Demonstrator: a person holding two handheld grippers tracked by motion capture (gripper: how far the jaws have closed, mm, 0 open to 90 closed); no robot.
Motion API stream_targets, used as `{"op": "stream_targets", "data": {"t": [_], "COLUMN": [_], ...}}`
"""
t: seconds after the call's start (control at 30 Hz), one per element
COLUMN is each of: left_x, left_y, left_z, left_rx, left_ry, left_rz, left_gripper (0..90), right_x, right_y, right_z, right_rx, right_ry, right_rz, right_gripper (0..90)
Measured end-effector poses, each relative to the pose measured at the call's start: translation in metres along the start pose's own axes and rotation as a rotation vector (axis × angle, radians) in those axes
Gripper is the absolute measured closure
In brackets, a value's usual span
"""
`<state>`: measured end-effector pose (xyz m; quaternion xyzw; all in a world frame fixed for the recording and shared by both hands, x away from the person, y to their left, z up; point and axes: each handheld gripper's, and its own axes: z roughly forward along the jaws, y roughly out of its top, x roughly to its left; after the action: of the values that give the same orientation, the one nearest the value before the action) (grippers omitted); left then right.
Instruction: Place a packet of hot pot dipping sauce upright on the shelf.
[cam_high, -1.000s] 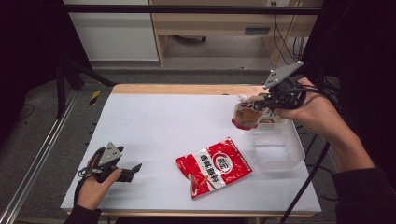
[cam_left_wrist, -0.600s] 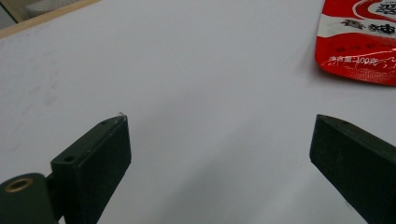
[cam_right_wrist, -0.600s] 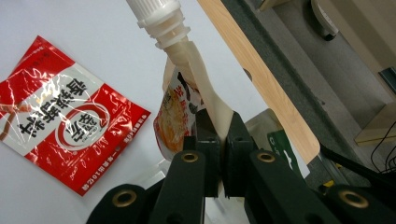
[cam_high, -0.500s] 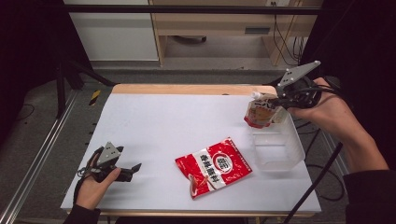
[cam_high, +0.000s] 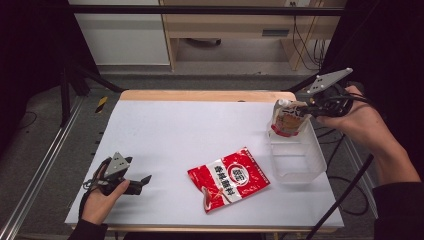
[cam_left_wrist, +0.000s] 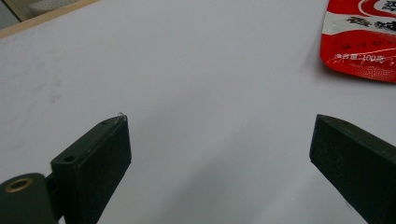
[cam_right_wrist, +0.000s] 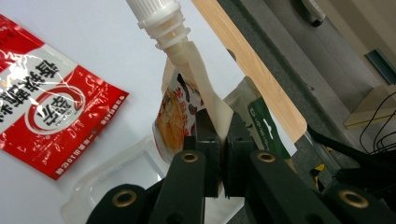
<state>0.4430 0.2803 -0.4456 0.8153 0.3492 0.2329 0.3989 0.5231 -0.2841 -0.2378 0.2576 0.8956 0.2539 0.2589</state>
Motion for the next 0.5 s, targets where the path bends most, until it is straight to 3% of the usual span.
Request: {"op": "stream_targets", "data": {"t": [0.3, 0.5], "left_x": [0.0, -0.001], "left_y": [-0.001, -0.001], "left_z": [0.001, 0.002], "left_rx": [0.006, 0.011], "left_ry": [0.0, -0.008], "left_rz": [-0.003, 0.0], "left_gripper": [5.3, 5.3], "right_x": [-0.011, -0.018], "right_y": [-0.028, -0.036], "right_z": [0.026, 0.041], "right_rx": [0.014, 0.032], "right_ry": [0.01, 0.023], "right_rz": [0.028, 0.023], "right_gripper": [87.6, 87.6]}}
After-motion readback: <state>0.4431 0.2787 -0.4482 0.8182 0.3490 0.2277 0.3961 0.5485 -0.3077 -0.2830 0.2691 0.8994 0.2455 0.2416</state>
